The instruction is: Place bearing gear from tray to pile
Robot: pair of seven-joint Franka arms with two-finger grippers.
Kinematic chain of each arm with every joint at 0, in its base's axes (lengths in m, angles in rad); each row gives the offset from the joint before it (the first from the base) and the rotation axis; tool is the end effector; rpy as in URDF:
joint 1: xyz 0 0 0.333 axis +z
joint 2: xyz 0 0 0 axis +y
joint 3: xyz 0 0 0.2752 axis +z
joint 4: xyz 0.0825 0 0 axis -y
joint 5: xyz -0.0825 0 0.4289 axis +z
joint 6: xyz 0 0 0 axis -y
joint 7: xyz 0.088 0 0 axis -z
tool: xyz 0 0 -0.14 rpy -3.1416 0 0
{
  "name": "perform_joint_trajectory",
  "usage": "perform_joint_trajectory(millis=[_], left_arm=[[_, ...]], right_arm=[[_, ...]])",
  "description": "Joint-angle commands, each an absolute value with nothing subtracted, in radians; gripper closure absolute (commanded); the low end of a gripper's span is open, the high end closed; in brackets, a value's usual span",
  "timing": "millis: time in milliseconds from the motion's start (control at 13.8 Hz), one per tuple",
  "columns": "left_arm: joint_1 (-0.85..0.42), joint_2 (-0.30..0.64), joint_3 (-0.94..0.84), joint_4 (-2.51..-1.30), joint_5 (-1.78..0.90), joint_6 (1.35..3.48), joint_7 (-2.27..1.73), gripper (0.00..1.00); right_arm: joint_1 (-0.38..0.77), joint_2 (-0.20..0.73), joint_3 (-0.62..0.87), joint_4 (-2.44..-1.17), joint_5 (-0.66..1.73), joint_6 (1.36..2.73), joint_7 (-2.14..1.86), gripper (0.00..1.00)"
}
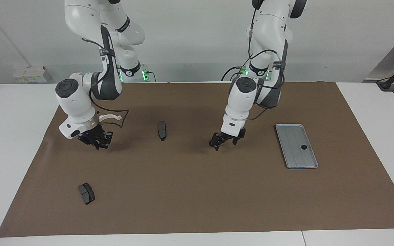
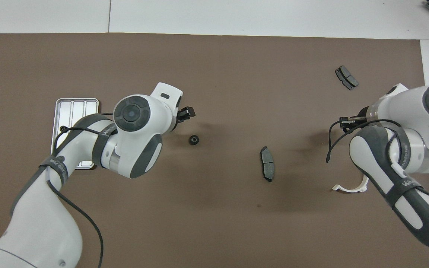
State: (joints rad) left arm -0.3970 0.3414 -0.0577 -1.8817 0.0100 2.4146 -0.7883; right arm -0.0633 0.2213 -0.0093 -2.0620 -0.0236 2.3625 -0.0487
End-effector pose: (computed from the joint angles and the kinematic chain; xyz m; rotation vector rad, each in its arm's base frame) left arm 0.6058 -0.2952 0.2496 2.9706 0.4976 0.2257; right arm 0.6165 -0.0457 0.2328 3.1152 -0.0116 0.1214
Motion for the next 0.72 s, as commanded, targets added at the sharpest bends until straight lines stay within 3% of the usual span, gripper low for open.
perform_joint_trajectory(millis=[0,145,217,290,362,652], left_arm=[[-0.243,0.321,-0.066,-1.849,0.061,2.333,-0.674,0.00],[-0.140,0.316,-0.066,-1.850,0.060,2.324,-0.509,0.00],[-0.097,0.316,-0.066,-1.853,0.060,2.319,-0.436,0.00],[-0.054,0.314,-0.066,-1.858,0.060,2.315,-0.360,0.00],[-0.013,0.310,-0.067,-1.867,0.060,2.312,-0.283,0.00],[0.089,0.284,-0.067,-1.948,0.060,2.335,-0.085,0.00]], right_arm=[[-0.110,0.258,0.005,-2.066,-0.002,2.414,-0.084,1.00],[-0.138,0.287,0.006,-2.065,-0.002,2.442,-0.086,1.00],[-0.140,0.288,0.005,-2.065,-0.002,2.439,-0.084,0.80],[-0.140,0.288,0.006,-2.057,-0.002,2.430,-0.084,0.31],[-0.134,0.279,0.006,-2.051,-0.002,2.421,-0.084,0.00],[-0.052,0.224,0.021,-2.016,0.000,2.353,-0.045,0.00]])
